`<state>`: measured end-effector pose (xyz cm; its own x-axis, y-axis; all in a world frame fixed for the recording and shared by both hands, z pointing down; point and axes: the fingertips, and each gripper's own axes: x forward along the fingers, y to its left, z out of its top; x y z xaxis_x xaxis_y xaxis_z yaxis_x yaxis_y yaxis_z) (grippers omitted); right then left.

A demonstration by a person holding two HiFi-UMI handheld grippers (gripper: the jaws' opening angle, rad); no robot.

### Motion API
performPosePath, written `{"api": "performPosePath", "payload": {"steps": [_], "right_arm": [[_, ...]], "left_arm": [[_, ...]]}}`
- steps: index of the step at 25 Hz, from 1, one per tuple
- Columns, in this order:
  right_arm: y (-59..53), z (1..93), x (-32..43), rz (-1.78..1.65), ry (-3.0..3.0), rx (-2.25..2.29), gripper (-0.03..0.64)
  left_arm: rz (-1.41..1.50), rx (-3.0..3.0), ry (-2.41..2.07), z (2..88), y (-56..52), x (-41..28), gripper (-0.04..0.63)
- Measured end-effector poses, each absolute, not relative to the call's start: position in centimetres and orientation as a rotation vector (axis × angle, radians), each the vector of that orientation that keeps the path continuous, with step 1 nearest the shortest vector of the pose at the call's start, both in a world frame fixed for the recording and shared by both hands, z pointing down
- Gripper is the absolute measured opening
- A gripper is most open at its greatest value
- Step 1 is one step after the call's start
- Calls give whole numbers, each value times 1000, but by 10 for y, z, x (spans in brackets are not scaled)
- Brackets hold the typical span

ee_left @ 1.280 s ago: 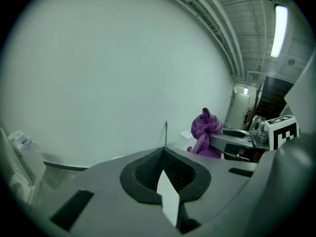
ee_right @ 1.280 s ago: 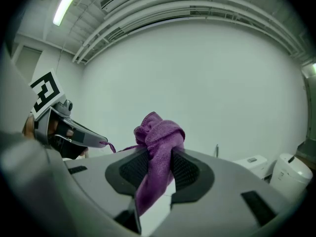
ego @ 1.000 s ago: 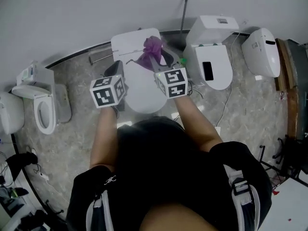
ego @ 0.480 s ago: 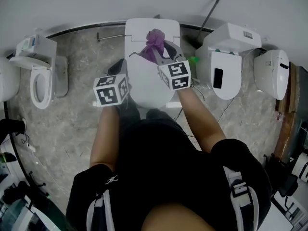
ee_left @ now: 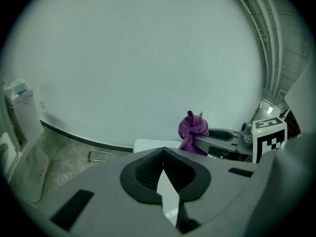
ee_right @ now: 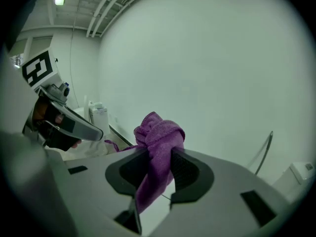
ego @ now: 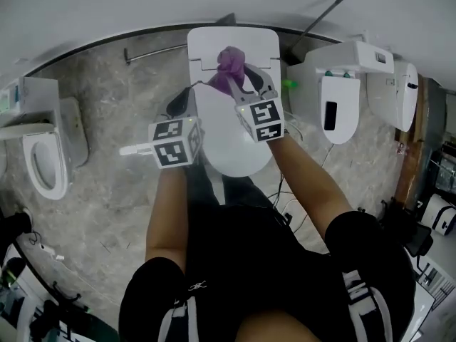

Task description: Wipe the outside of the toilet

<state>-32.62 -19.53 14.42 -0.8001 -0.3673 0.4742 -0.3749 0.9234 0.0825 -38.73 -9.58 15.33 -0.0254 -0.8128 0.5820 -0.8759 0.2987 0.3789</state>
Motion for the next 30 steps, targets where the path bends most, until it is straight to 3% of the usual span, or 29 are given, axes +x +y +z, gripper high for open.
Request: {"api": "performPosePath", "payload": {"steps": [15,22,30], "right_arm": [[-287,365,-451,-119,-2428,440,127],[-302,430,-478,-128,-2401,447,127],[-314,442,-494,-257,-2418,536,126]], "left_arm": [[254,1628,-1688,365,-170,-469,9],[232,1615,-1687,401,-175,-495,9],[242,1635,-1677,419,-179,-510,9]]}}
